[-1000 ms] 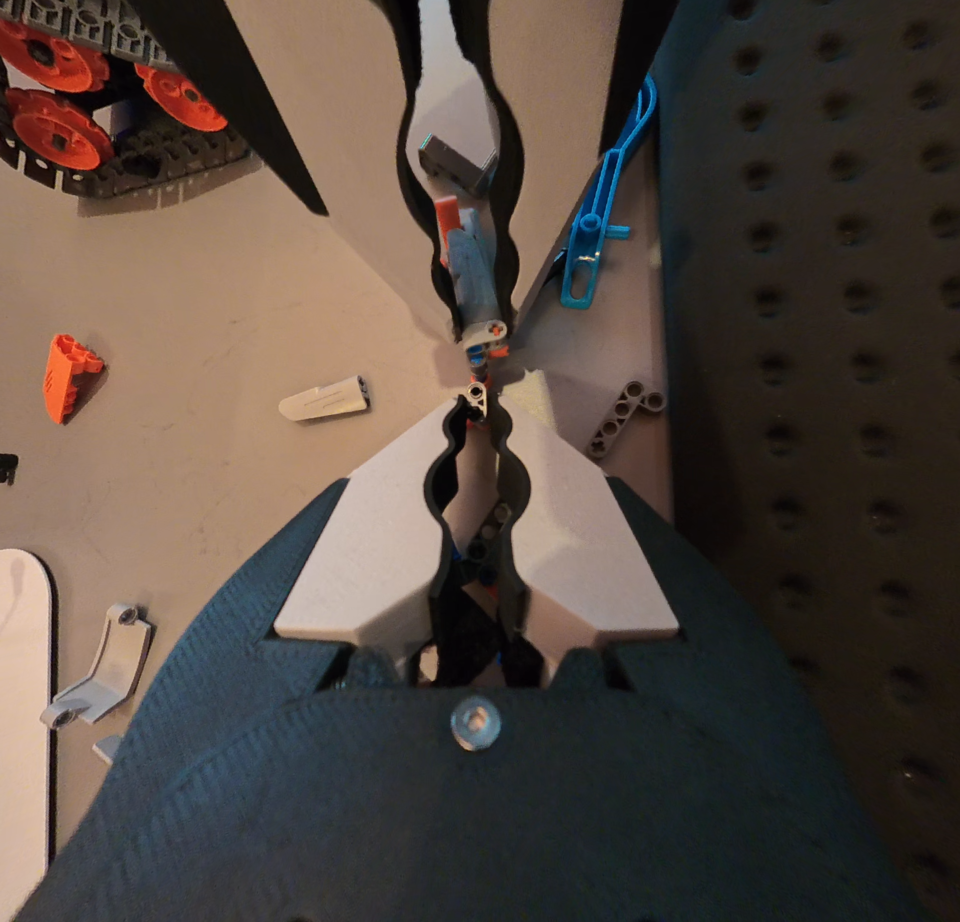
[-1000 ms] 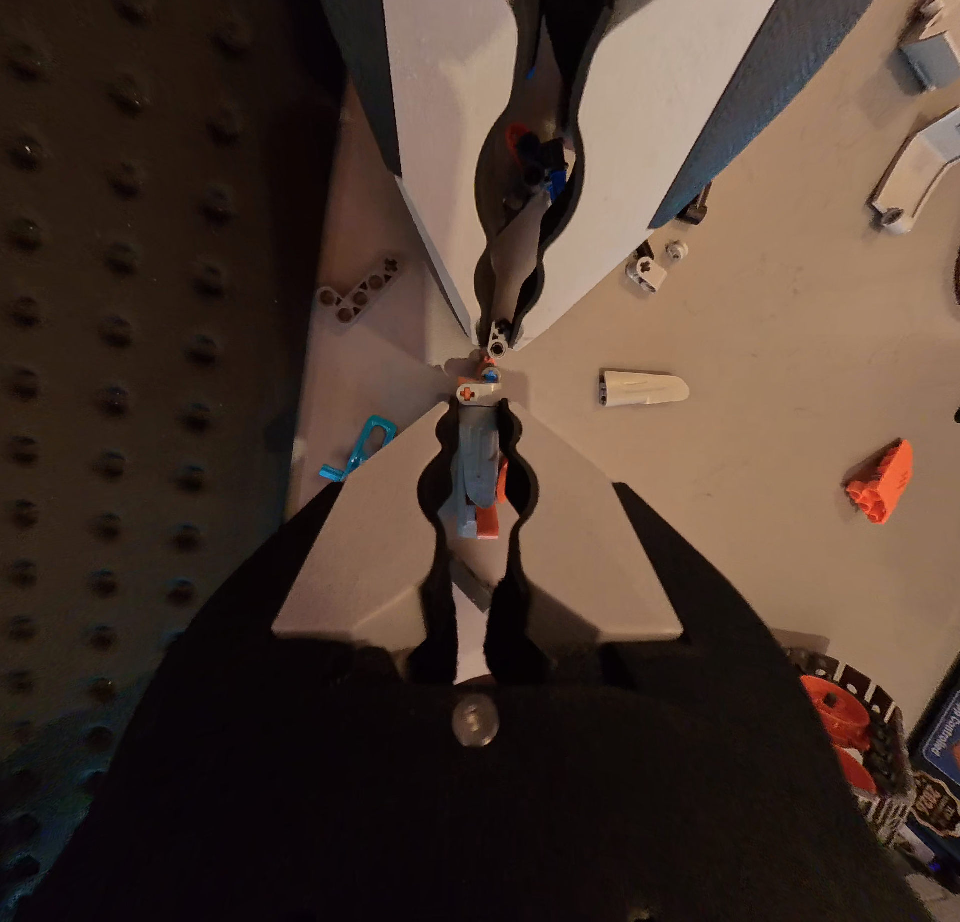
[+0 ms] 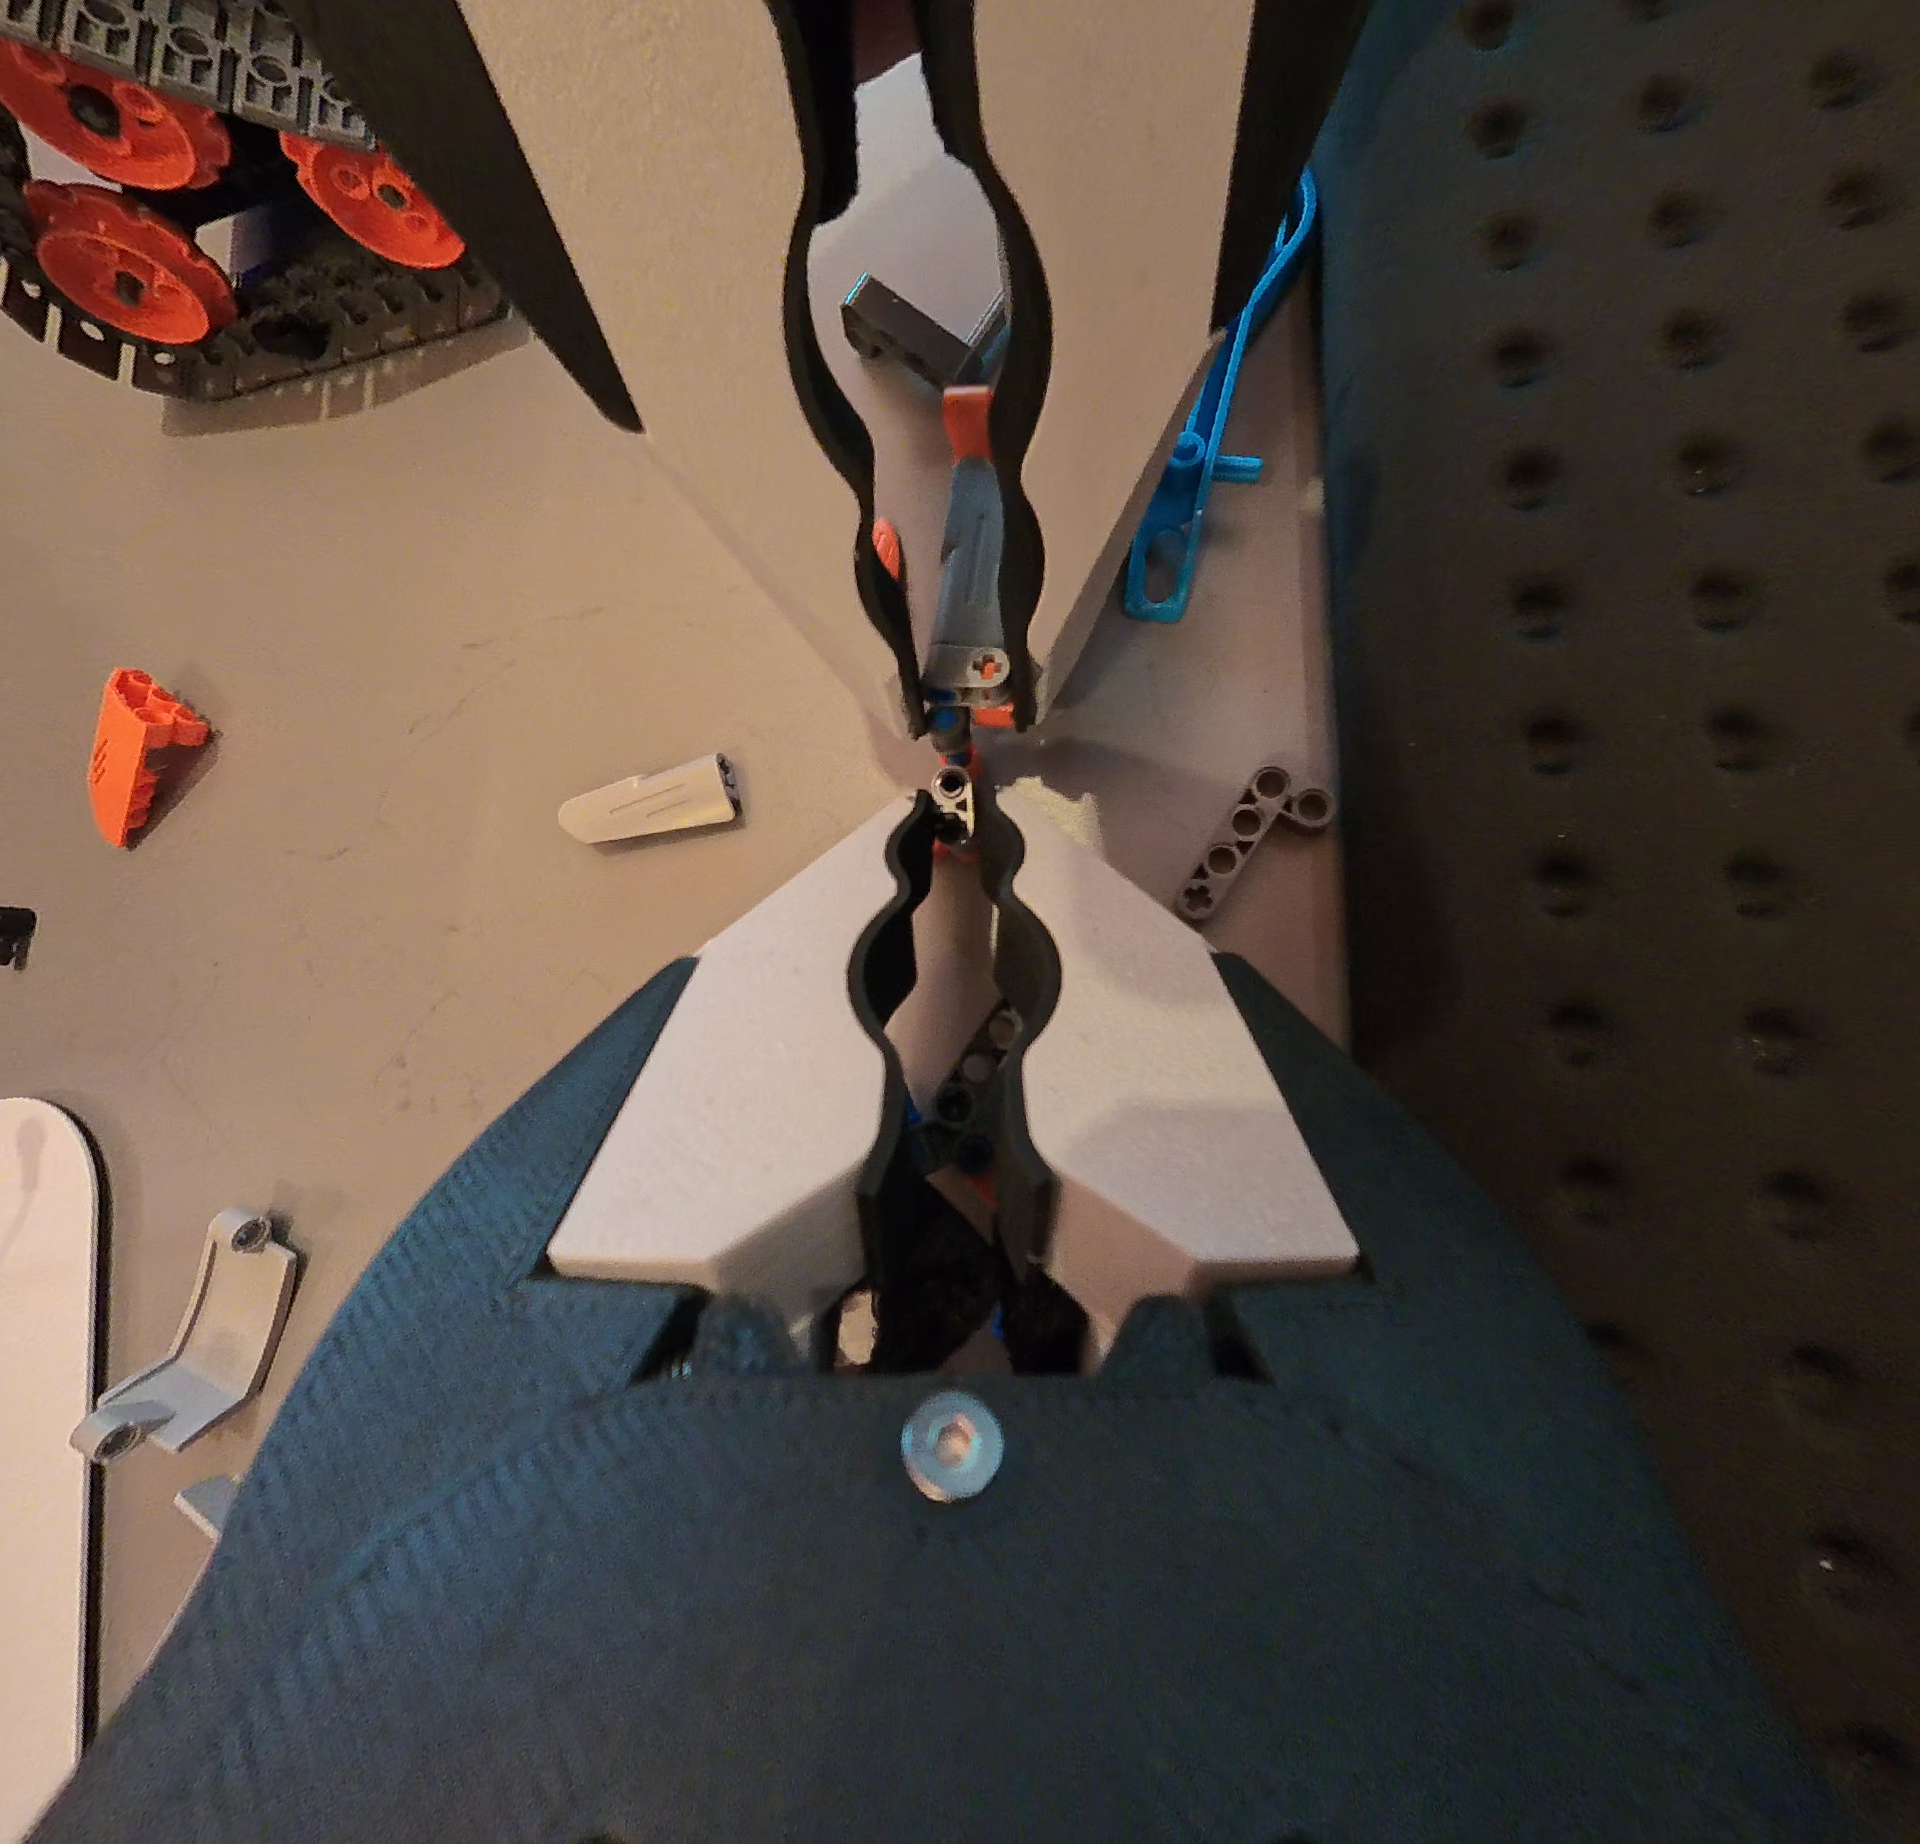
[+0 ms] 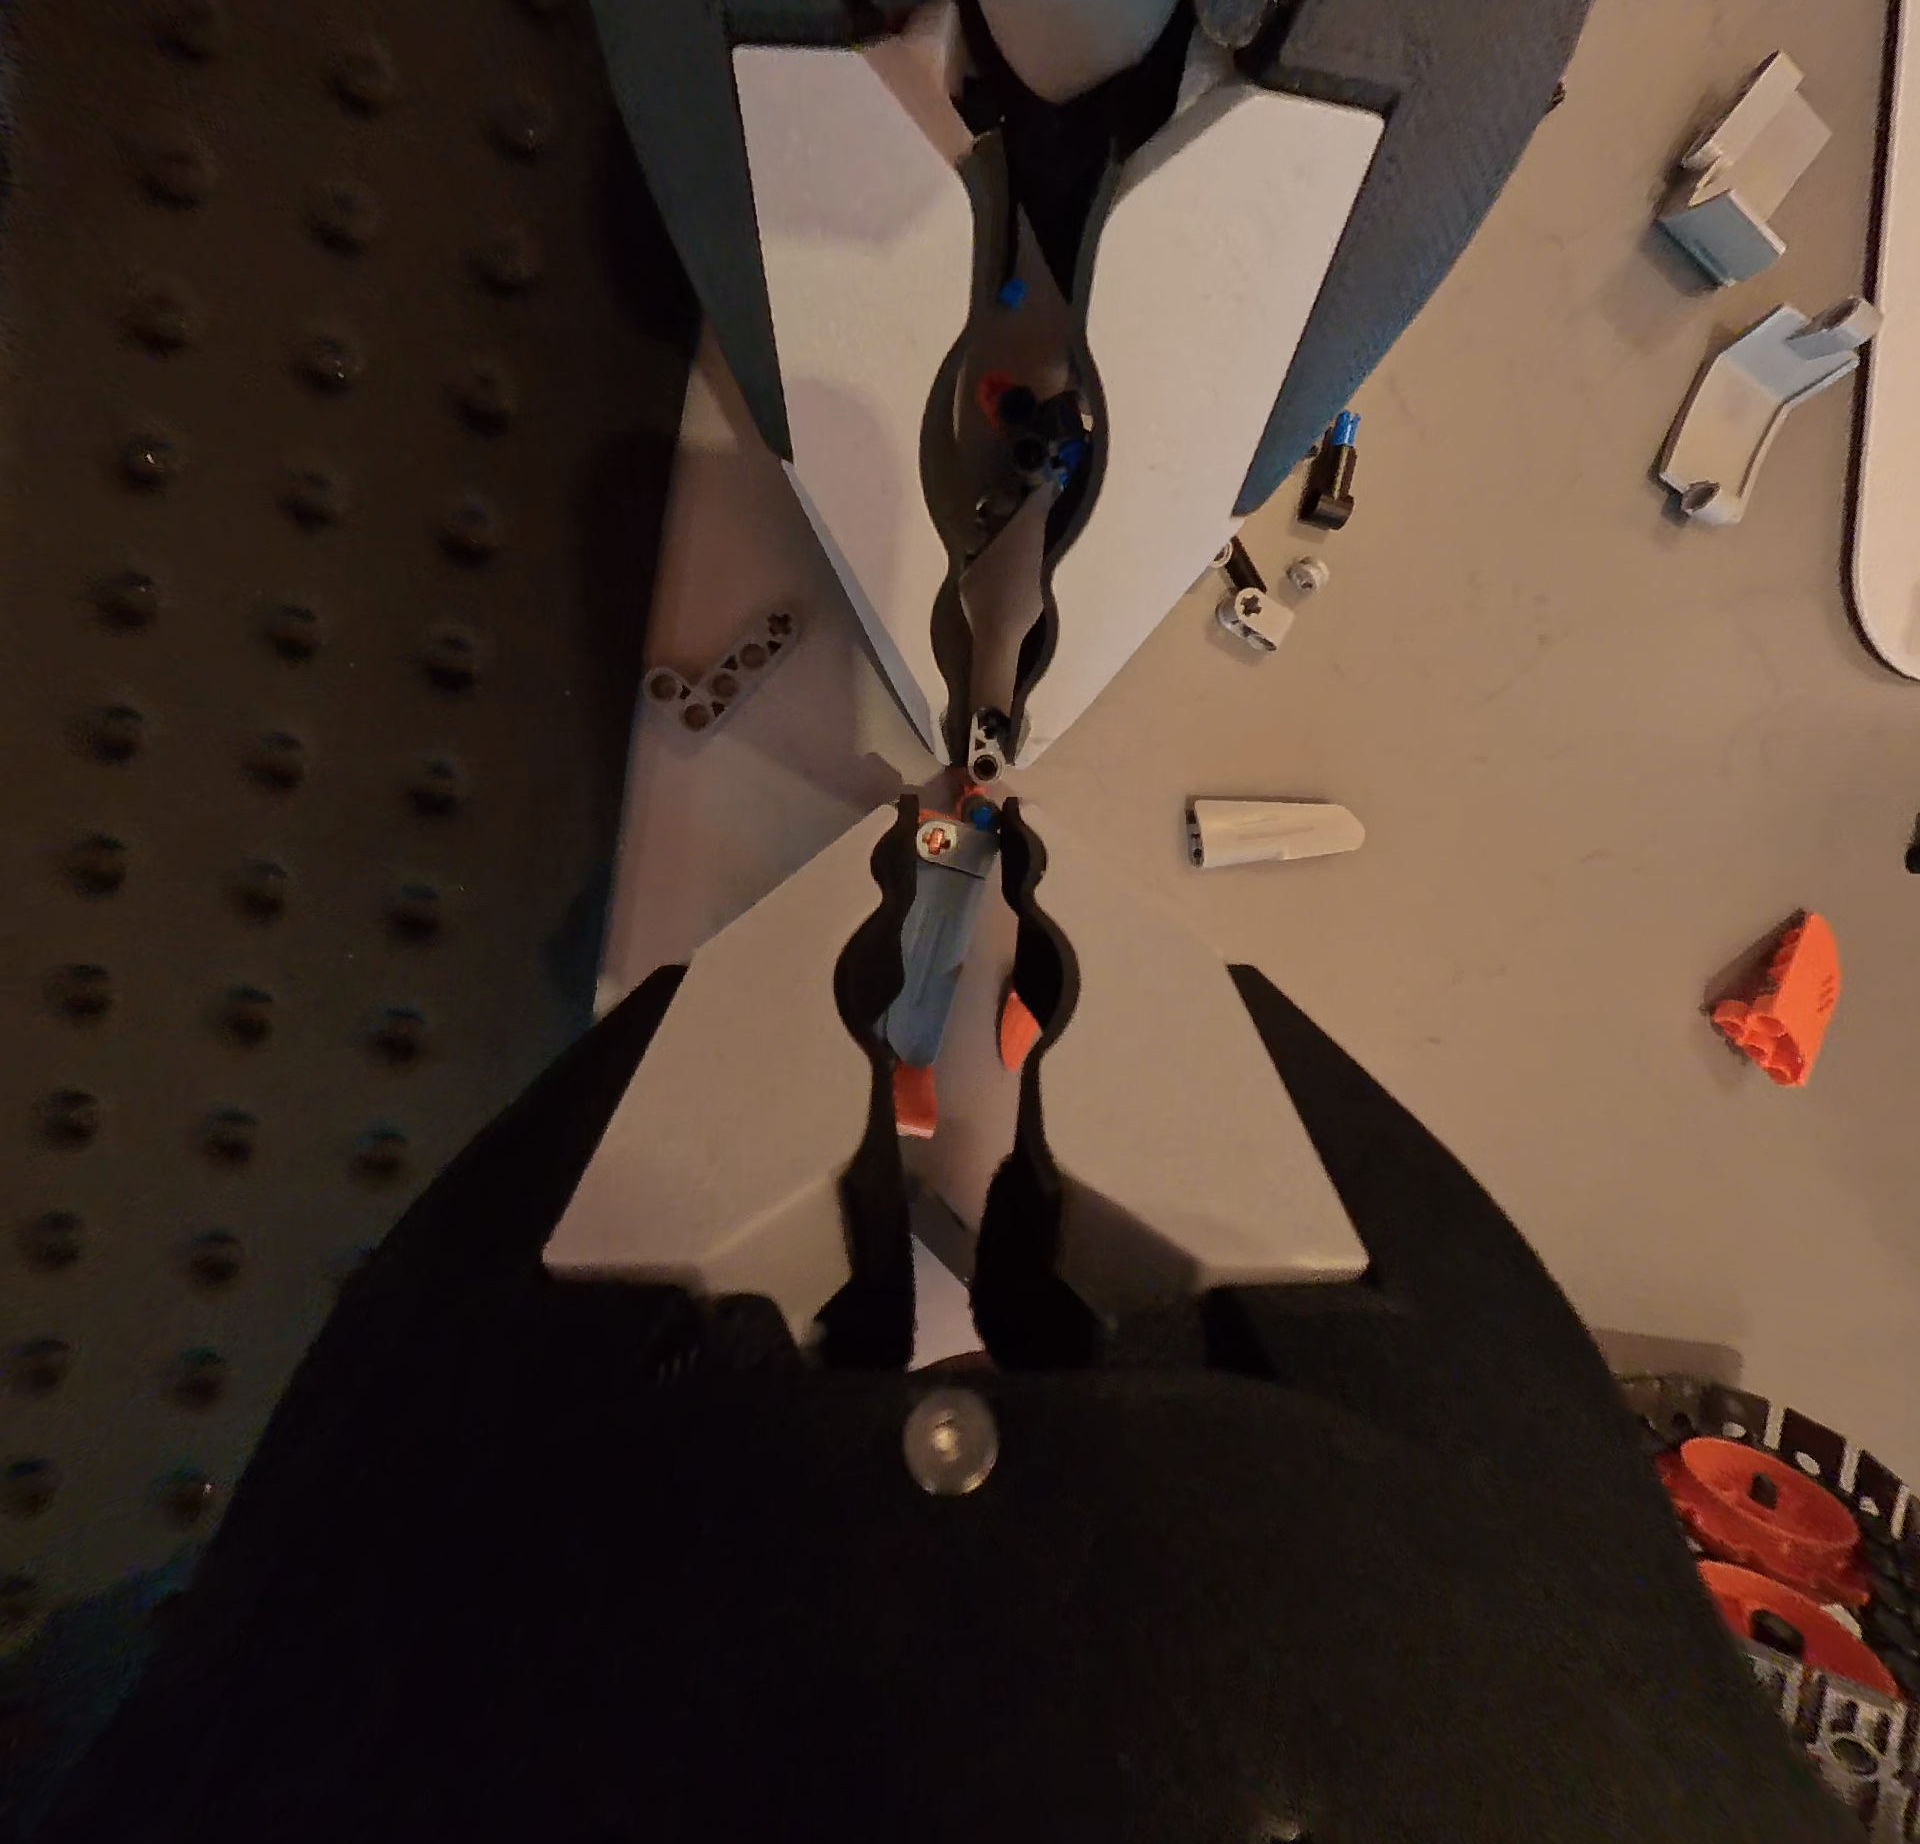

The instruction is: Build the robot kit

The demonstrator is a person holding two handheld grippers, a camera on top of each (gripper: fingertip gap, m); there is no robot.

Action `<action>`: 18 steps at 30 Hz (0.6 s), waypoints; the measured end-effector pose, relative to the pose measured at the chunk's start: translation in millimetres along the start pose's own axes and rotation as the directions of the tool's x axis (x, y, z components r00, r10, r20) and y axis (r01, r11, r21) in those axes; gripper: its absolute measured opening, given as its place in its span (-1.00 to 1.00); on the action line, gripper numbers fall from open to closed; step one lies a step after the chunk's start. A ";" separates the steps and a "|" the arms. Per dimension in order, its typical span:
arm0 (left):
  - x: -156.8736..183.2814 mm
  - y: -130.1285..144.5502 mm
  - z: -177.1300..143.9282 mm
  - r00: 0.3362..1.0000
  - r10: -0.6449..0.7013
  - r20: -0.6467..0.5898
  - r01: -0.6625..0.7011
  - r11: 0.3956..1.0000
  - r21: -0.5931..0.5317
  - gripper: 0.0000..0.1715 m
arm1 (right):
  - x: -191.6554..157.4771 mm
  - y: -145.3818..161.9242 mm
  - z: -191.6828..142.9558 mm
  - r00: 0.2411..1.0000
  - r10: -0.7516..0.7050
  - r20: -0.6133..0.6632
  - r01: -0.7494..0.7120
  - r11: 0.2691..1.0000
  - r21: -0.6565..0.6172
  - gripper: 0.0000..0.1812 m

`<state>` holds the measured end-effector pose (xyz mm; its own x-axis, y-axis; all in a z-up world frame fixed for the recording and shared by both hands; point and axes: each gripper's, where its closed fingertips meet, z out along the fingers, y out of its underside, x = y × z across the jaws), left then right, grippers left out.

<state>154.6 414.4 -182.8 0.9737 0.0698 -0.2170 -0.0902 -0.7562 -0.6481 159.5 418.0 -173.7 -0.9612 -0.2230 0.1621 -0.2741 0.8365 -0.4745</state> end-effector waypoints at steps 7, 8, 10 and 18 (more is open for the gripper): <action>0.1 -0.1 0.2 1.000 -0.006 -0.005 0.006 1.000 0.005 -0.92 | -1.6 1.5 1.3 0.998 -0.028 0.051 0.030 0.999 -0.042 -0.86; 0.2 -0.1 0.3 1.000 -0.008 -0.006 0.008 1.000 0.006 -0.92 | -1.7 1.6 2.5 0.998 -0.028 0.059 0.031 0.998 -0.049 -0.86; 0.5 -0.7 0.2 1.000 -0.006 -0.006 0.006 1.000 0.008 -0.92 | -2.2 1.9 5.9 0.996 -0.034 0.081 0.039 0.997 -0.060 -0.86; 0.3 -0.2 0.5 1.000 -0.018 -0.022 0.018 1.000 0.016 -0.92 | -2.8 1.9 7.7 0.982 0.007 0.190 0.004 0.998 -0.059 -0.85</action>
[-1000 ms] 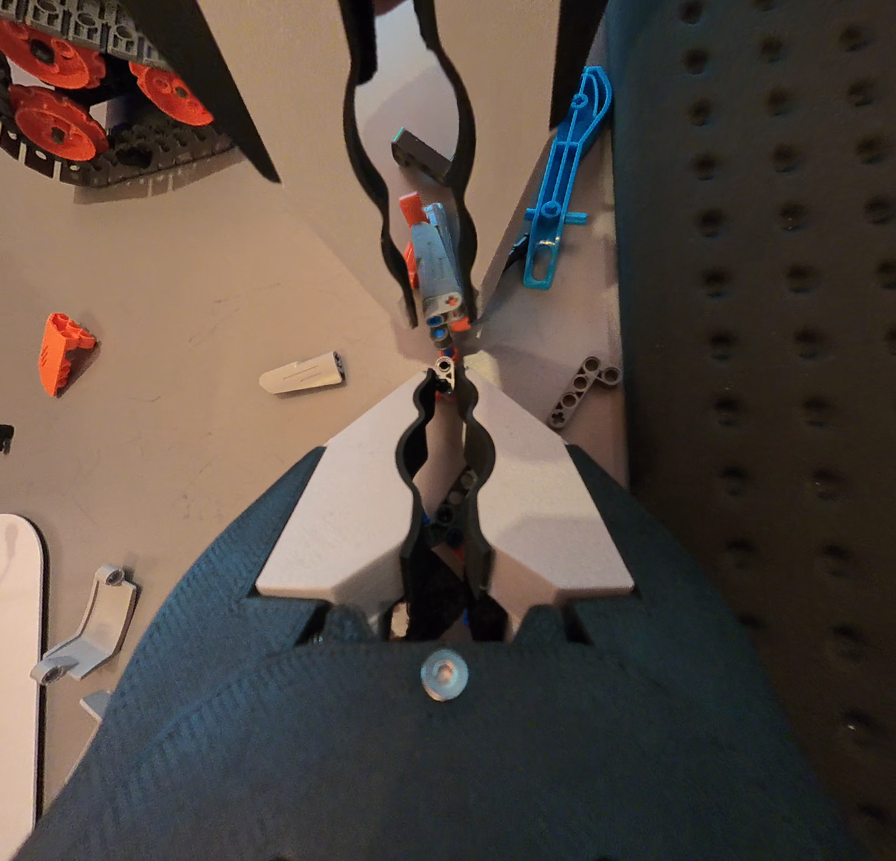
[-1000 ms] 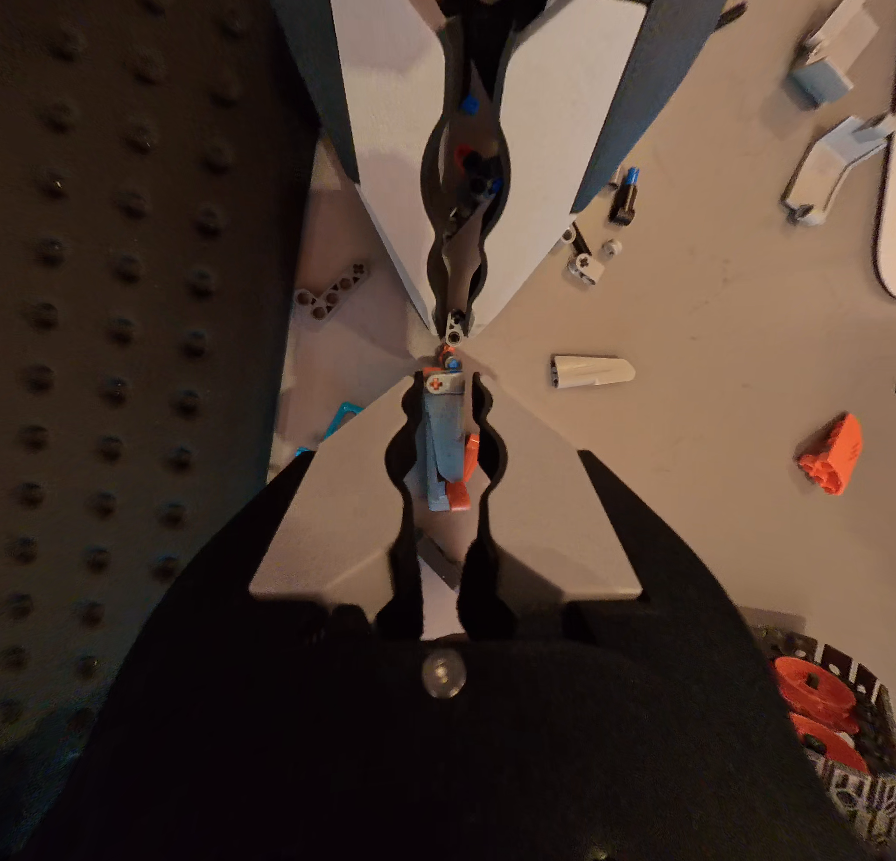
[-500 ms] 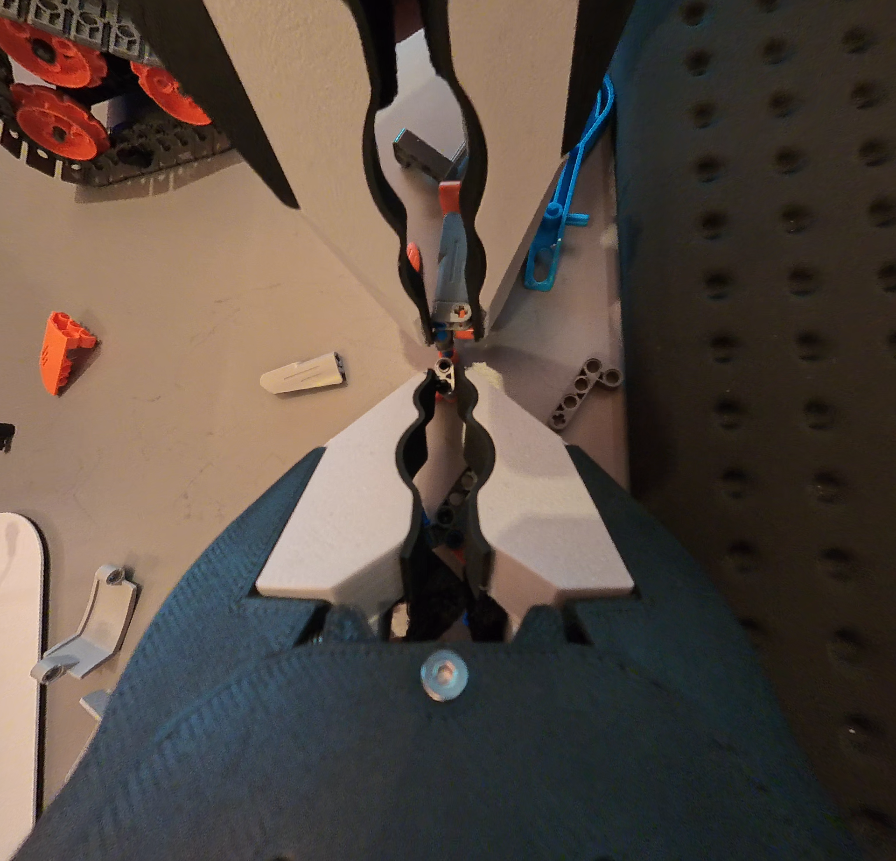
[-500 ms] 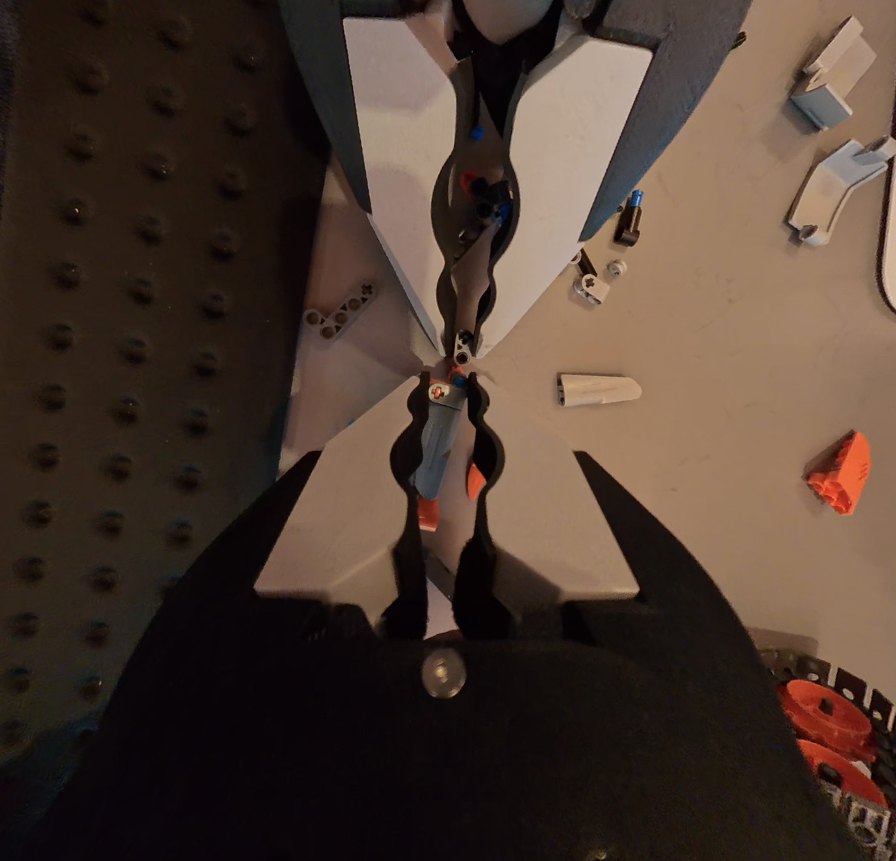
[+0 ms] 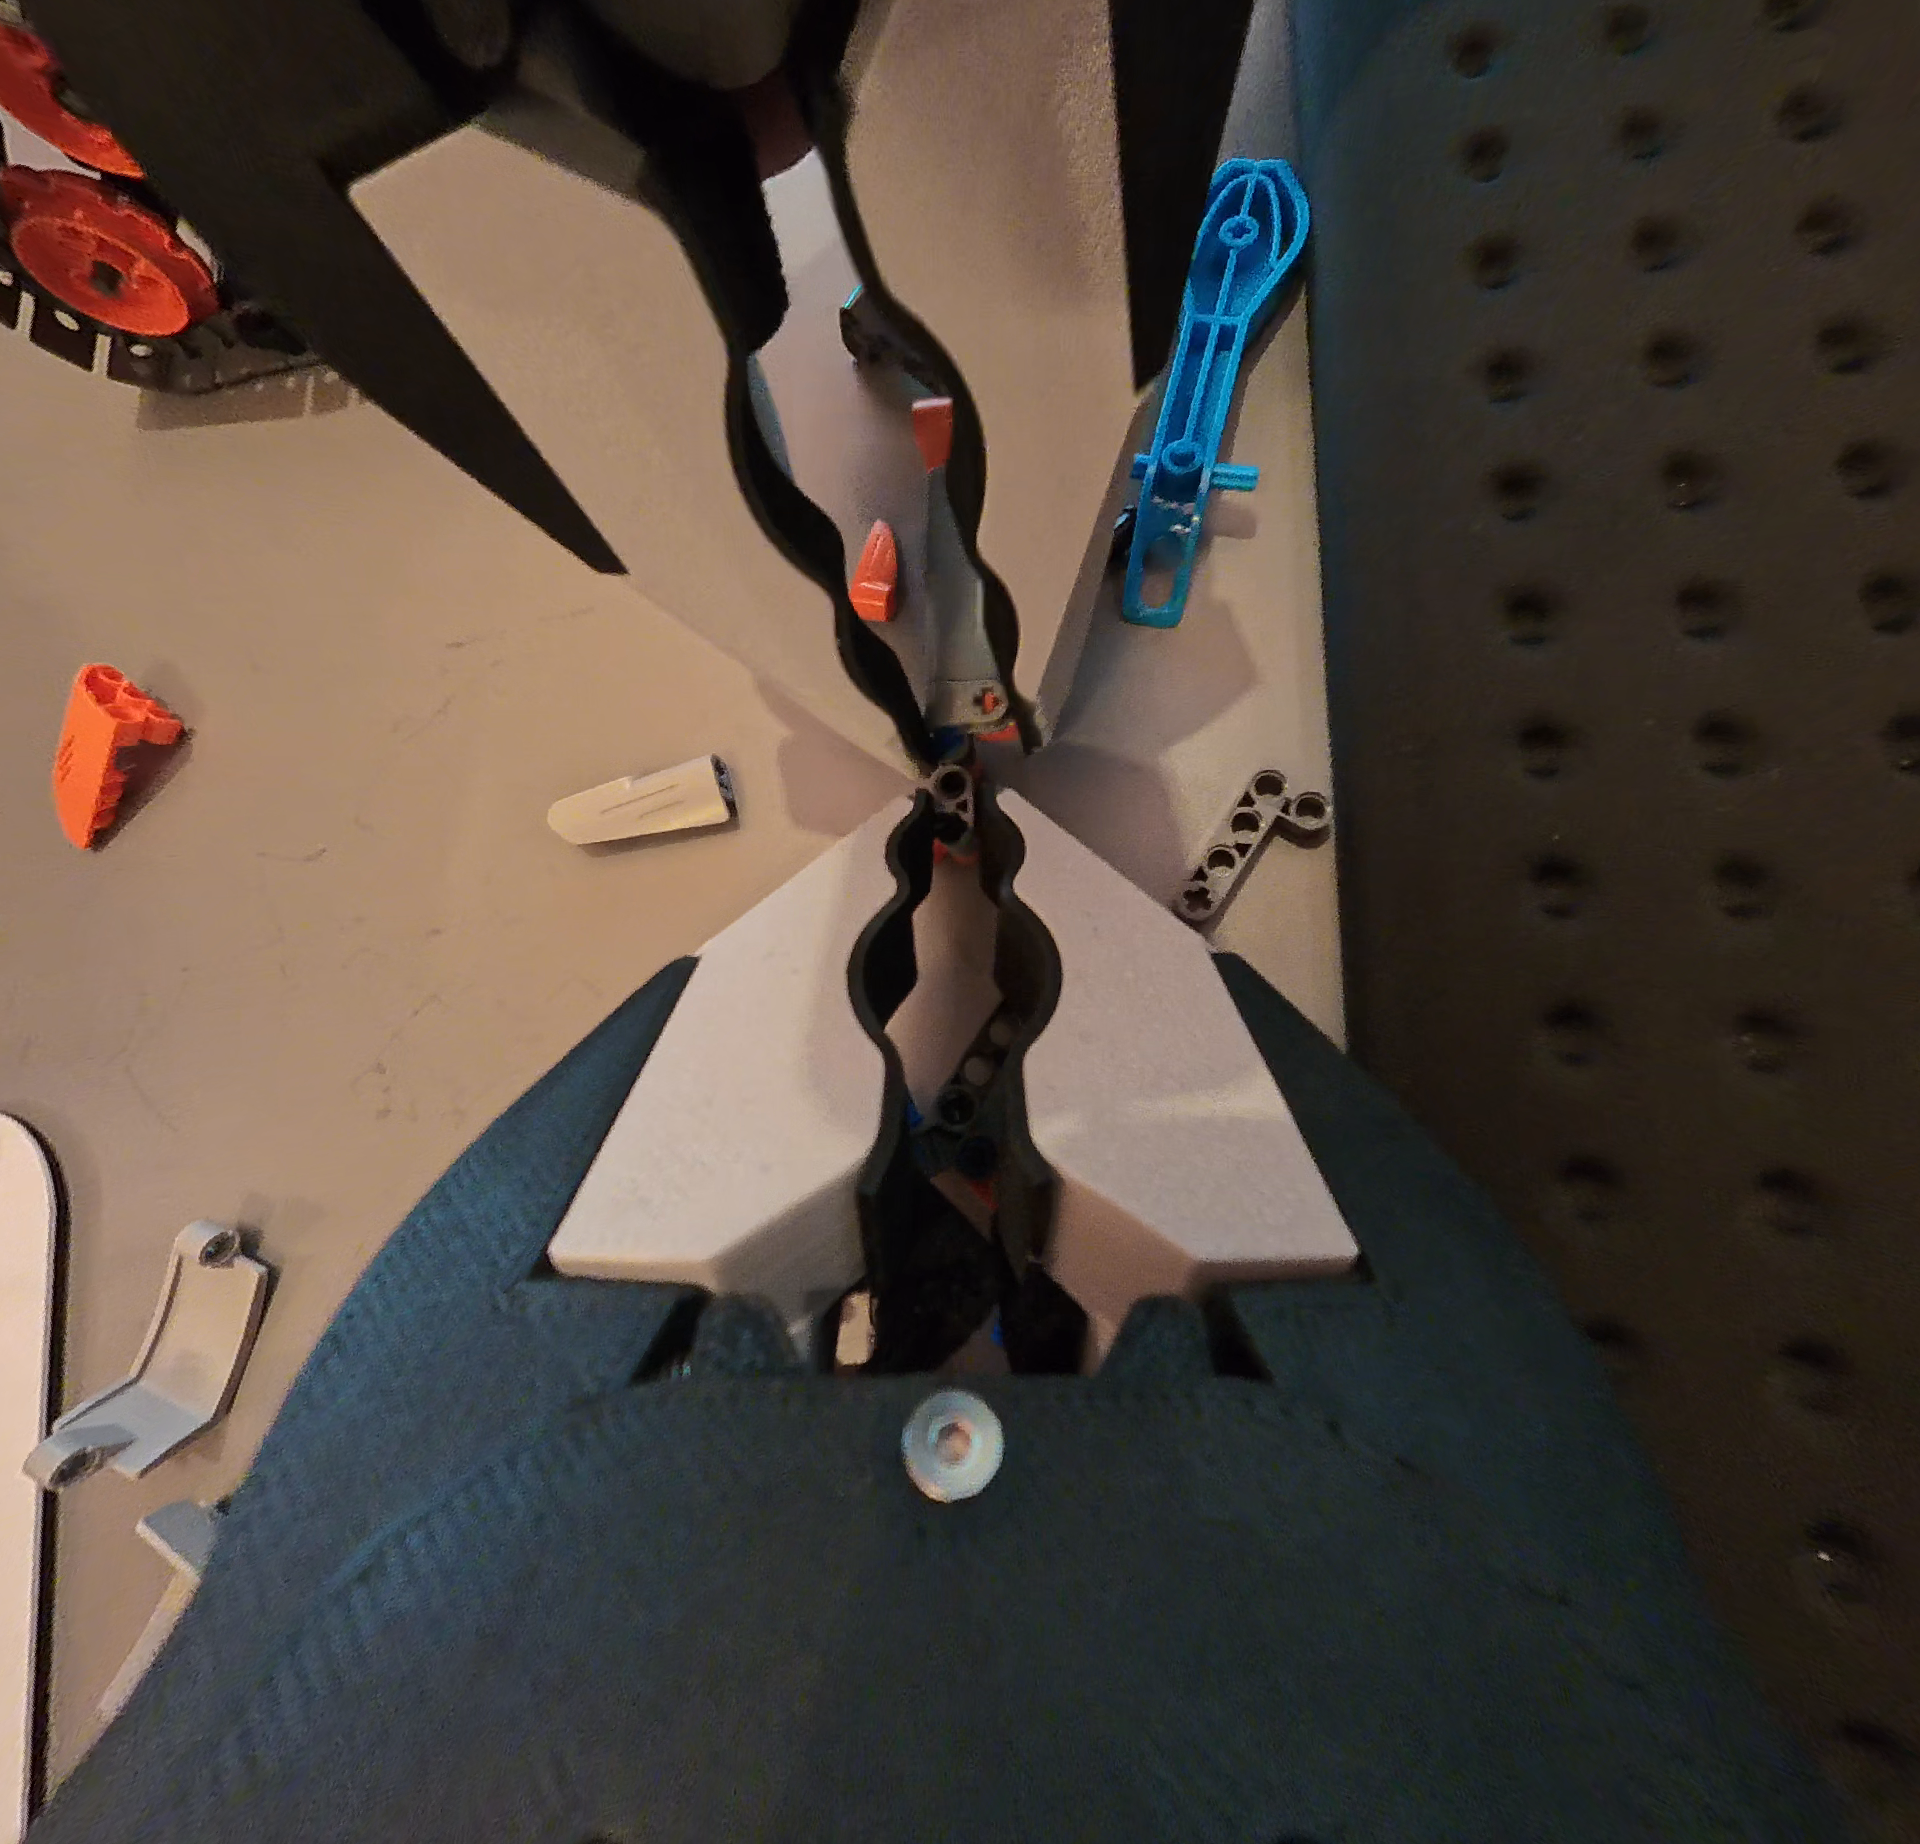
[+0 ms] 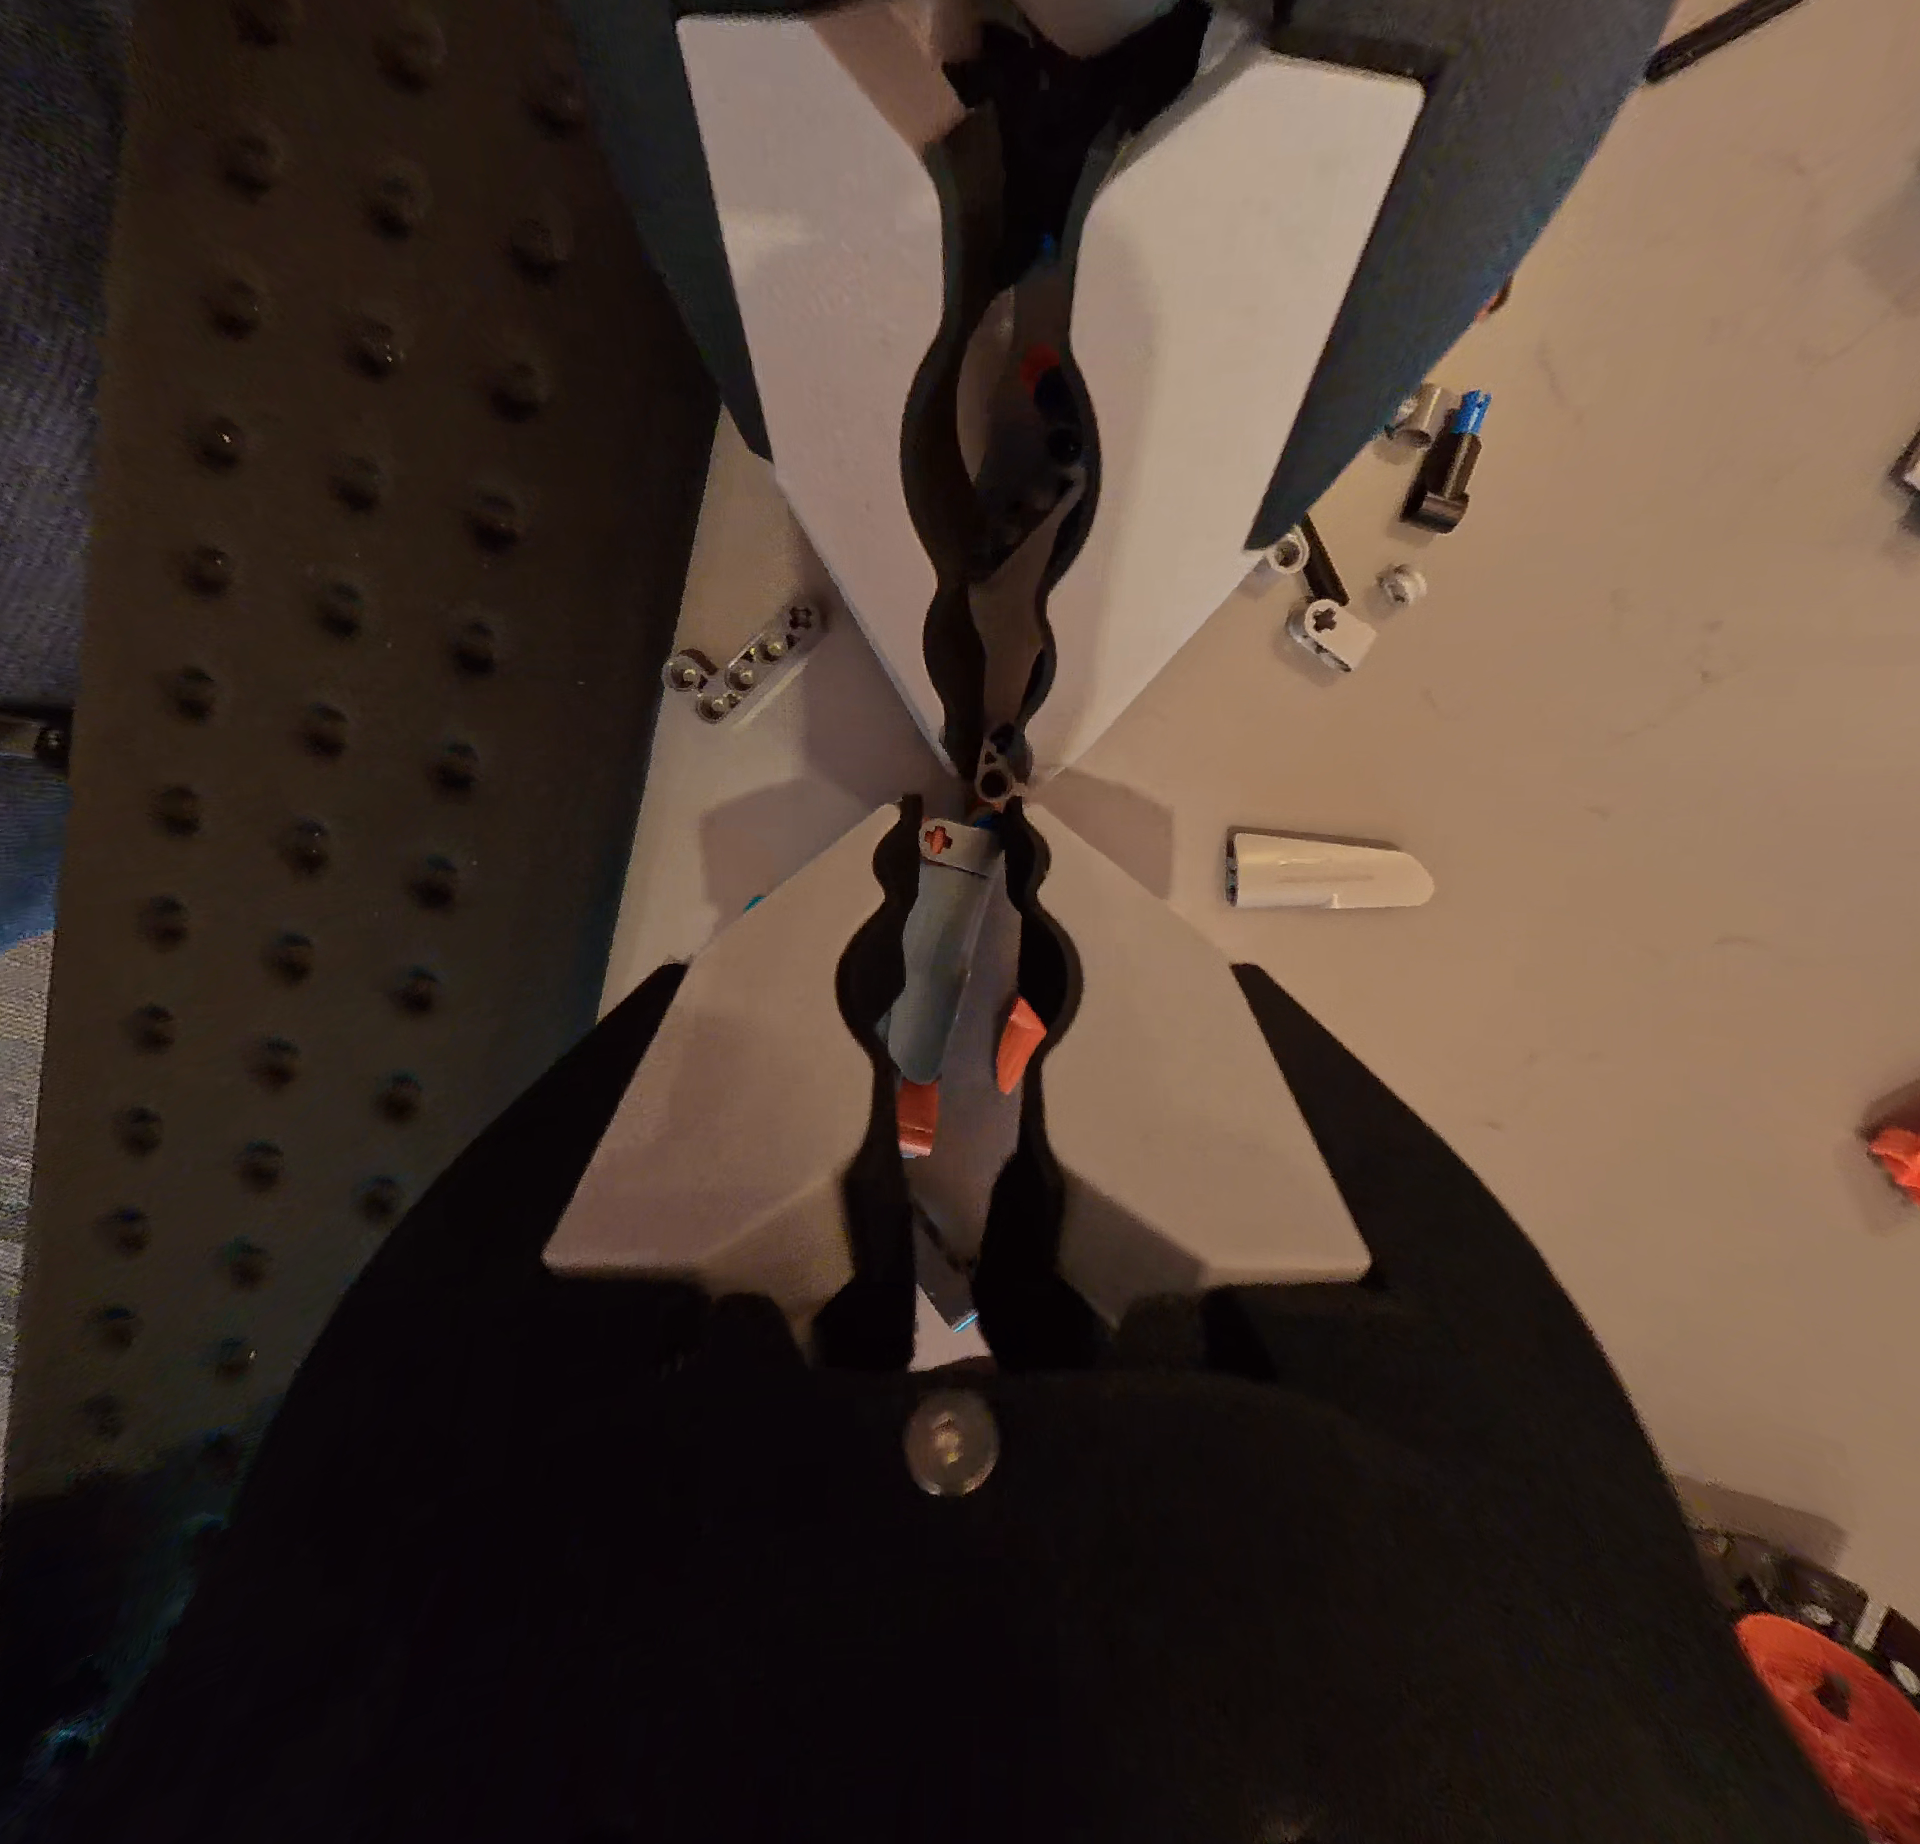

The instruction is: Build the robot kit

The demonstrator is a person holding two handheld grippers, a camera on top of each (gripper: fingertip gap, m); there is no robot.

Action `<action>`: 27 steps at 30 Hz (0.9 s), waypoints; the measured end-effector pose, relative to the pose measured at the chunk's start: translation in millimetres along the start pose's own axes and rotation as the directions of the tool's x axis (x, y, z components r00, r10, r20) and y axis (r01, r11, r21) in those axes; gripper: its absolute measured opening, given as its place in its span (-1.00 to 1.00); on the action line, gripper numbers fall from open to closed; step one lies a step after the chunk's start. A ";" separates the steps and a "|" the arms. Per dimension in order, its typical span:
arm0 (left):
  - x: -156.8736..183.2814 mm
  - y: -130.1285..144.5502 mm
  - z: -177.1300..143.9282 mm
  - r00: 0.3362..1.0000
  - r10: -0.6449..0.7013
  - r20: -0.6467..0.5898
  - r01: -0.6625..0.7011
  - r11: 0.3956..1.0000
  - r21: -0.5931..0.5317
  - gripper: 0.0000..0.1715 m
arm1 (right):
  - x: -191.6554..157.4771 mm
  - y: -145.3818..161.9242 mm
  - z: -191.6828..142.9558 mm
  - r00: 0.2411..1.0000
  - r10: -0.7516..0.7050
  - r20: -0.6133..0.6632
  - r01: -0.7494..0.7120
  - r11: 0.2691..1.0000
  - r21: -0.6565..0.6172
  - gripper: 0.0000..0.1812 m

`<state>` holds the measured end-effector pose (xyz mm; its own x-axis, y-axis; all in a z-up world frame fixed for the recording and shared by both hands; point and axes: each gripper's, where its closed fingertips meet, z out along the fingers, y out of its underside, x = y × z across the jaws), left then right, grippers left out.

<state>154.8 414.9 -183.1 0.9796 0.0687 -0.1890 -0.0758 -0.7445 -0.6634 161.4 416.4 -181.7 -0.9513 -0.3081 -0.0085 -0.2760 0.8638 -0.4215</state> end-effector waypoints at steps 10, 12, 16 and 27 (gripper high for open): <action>1.8 4.3 5.0 1.000 -0.001 -0.009 0.001 1.000 -0.025 -0.90 | -3.6 22.3 -20.7 0.995 0.060 -0.082 -0.057 0.998 0.034 -0.65; 2.1 3.7 5.8 1.000 -0.010 -0.011 0.009 1.000 -0.025 -0.91 | -9.6 20.4 -11.7 0.997 0.047 -0.062 -0.044 0.998 0.039 -0.71; 5.5 0.3 8.1 1.000 0.002 -0.011 -0.002 1.000 -0.020 -0.93 | -7.4 27.0 -6.2 0.995 0.033 -0.094 -0.033 0.999 0.002 -0.86; 3.5 -4.0 -2.5 1.000 -0.013 -0.001 0.013 1.000 0.008 -0.82 | -8.4 27.6 -9.9 0.998 0.020 -0.055 -0.018 0.999 0.028 -0.86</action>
